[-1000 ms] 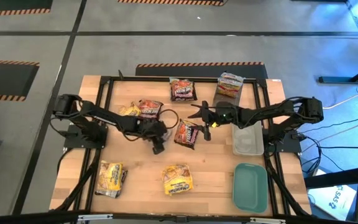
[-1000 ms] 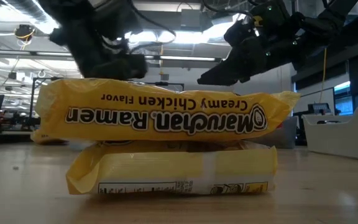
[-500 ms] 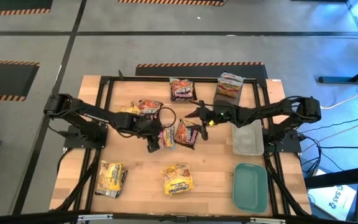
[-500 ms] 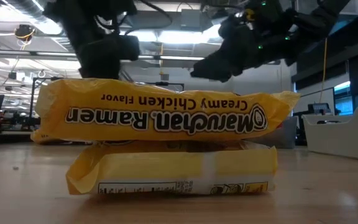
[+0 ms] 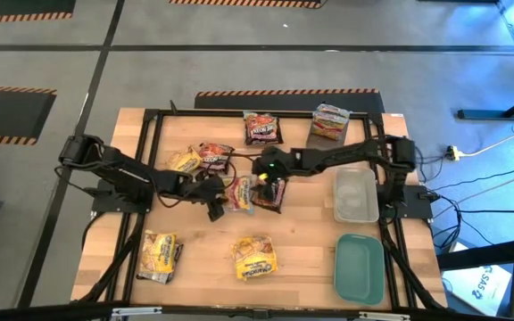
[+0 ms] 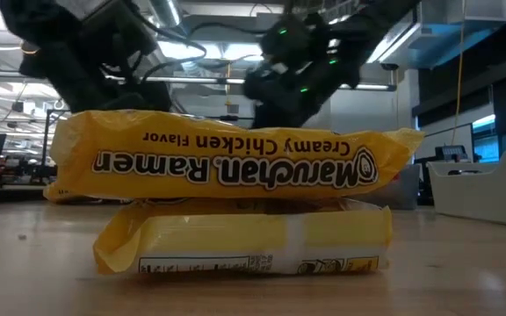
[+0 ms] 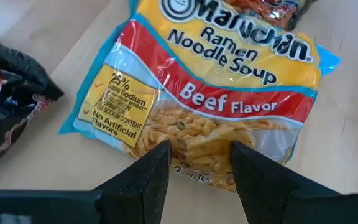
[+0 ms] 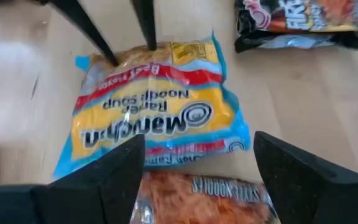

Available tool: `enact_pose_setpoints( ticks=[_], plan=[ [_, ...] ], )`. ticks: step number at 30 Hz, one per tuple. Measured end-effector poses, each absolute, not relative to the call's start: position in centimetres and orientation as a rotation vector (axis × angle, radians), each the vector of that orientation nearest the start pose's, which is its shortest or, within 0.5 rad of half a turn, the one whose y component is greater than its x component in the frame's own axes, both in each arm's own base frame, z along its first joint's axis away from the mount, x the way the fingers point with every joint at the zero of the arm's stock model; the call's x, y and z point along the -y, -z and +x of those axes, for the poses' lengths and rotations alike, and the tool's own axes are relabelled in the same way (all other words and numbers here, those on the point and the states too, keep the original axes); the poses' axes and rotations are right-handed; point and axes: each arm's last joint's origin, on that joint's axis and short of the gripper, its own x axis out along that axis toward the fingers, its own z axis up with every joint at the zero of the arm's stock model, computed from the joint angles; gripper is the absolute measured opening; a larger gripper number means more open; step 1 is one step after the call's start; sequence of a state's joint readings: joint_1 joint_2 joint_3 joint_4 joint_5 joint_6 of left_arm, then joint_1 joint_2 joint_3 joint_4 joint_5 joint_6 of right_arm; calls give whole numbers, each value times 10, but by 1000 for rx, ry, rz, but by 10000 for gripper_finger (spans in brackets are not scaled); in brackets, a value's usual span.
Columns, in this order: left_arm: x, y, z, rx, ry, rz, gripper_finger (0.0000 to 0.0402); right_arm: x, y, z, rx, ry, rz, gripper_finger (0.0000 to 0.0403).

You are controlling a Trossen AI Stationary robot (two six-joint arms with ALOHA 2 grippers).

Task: Sort Maruchan noodles
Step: Put the blue noodle pack into the black bin

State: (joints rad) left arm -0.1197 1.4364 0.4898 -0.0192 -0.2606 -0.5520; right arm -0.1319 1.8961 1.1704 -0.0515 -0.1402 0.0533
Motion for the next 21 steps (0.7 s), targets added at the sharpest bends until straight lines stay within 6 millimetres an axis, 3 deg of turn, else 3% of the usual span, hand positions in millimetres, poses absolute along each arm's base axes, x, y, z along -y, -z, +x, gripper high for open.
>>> enact_pose_setpoints(
  ticks=[5,12,21],
  plan=[
    [26,-116,225,-813,-409,-315,164,50,-165,407,-788,48,275,285],
    [34,-114,222,-779,-442,-237,164,46,-159,400,-904,10,429,285],
    [33,-105,213,-684,-428,-244,164,46,-153,409,-847,34,557,285]
  ],
)
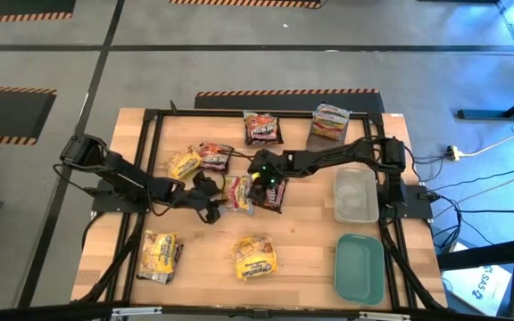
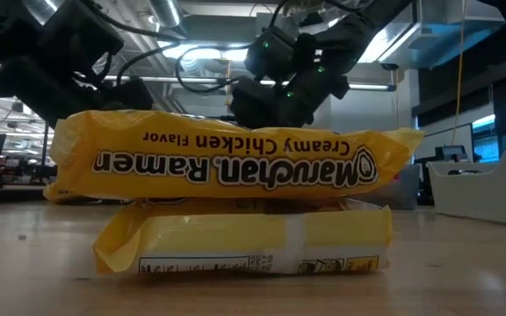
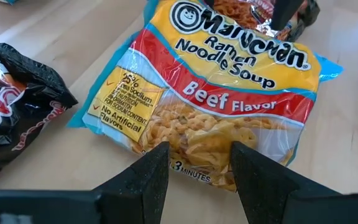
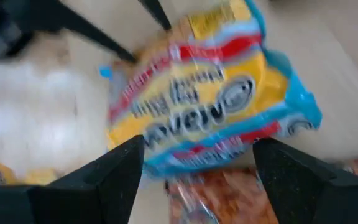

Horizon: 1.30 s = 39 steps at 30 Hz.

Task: Sort Maruchan noodles
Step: Put the blue noodle pack into the black bin

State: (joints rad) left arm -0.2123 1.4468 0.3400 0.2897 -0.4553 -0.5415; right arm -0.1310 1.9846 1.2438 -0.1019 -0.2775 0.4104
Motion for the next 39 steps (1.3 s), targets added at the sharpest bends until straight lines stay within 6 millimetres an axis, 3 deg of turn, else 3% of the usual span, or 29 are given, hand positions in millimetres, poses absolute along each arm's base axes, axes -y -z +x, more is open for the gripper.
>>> enact_pose_setpoints(
  ticks=[13,25,36,39],
  plan=[
    [32,-105,212,-642,-429,-250,164,46,-129,419,-834,46,716,285],
    [32,-103,211,-656,-433,-243,164,48,-145,433,-604,29,739,285],
    [33,-111,218,-563,-413,-260,164,49,-139,430,-655,83,695,283],
    [33,-113,219,-543,-405,-256,164,46,-140,430,-652,73,687,267]
  ],
)
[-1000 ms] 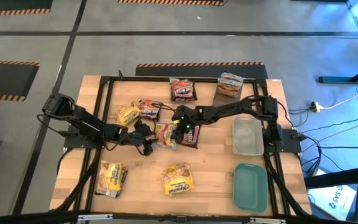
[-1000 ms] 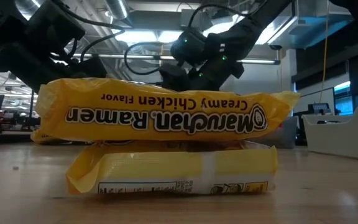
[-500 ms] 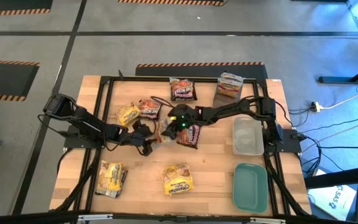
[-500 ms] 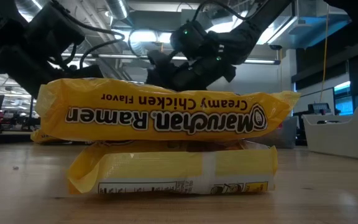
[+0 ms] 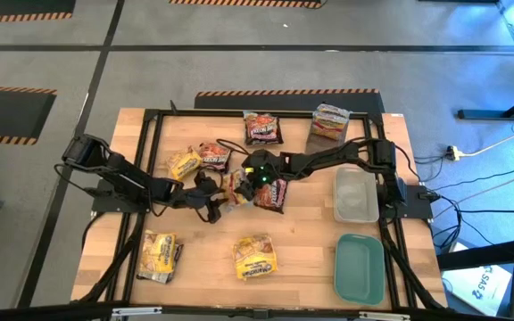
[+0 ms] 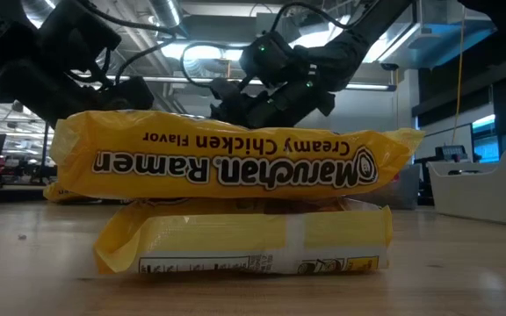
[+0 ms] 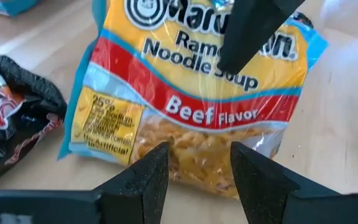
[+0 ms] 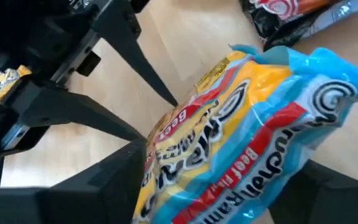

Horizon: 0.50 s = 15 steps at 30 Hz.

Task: Sort Maruchan noodles
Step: Put the blue noodle pack into the black bin

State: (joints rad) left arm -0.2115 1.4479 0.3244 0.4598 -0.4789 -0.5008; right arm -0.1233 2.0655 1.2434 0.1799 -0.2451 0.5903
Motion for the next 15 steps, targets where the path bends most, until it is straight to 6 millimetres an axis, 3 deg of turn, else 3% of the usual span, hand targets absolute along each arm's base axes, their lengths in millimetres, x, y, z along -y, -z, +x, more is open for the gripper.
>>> enact_pose_setpoints(
  ticks=[9,15],
  plan=[
    [35,-116,220,-542,-363,-244,164,36,-141,432,-637,103,562,150],
    [35,-133,217,-498,-303,-273,164,35,-145,432,-633,53,497,113]
  ],
)
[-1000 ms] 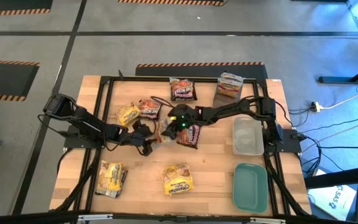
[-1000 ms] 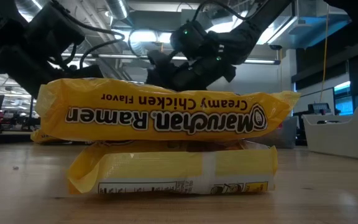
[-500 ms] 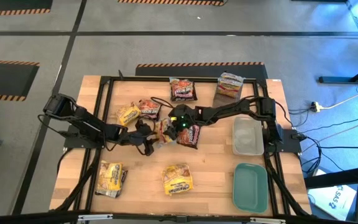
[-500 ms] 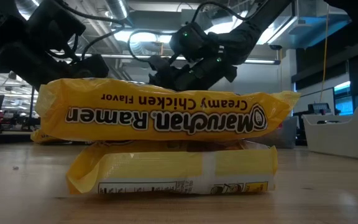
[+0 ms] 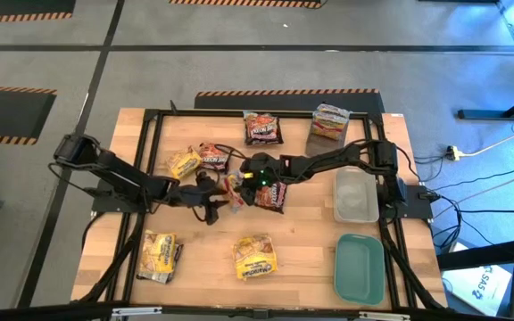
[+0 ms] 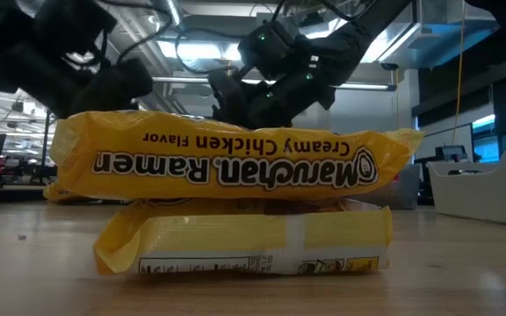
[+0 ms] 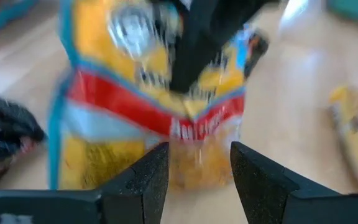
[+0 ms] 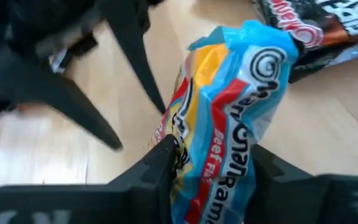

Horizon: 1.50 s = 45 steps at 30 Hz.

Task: Sort Maruchan noodles
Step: Put the blue noodle pack into the black bin

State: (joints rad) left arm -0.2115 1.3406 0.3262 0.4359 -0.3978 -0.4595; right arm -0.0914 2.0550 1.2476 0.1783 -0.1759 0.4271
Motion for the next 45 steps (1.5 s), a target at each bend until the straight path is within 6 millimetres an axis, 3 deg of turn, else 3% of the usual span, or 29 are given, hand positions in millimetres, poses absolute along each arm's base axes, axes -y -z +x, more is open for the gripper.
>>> enact_pose_setpoints(
  ticks=[4,15,22,28,31,38,45],
  plan=[
    [35,-144,211,-487,-268,-289,164,34,-152,429,-643,17,417,109],
    [34,-167,200,-418,-212,-333,164,35,-199,407,-663,26,150,98],
    [33,-168,200,-408,-223,-355,164,32,-254,378,-618,10,82,98],
    [32,-169,200,-391,-265,-348,164,48,-299,336,-612,79,60,98],
    [31,-169,200,-382,-274,-349,164,63,-308,308,-666,143,52,100],
    [30,-171,201,-362,-290,-351,164,107,-319,239,-816,308,44,101],
    [28,-172,202,-338,-315,-381,164,150,-315,192,-914,460,-12,98]
  ],
)
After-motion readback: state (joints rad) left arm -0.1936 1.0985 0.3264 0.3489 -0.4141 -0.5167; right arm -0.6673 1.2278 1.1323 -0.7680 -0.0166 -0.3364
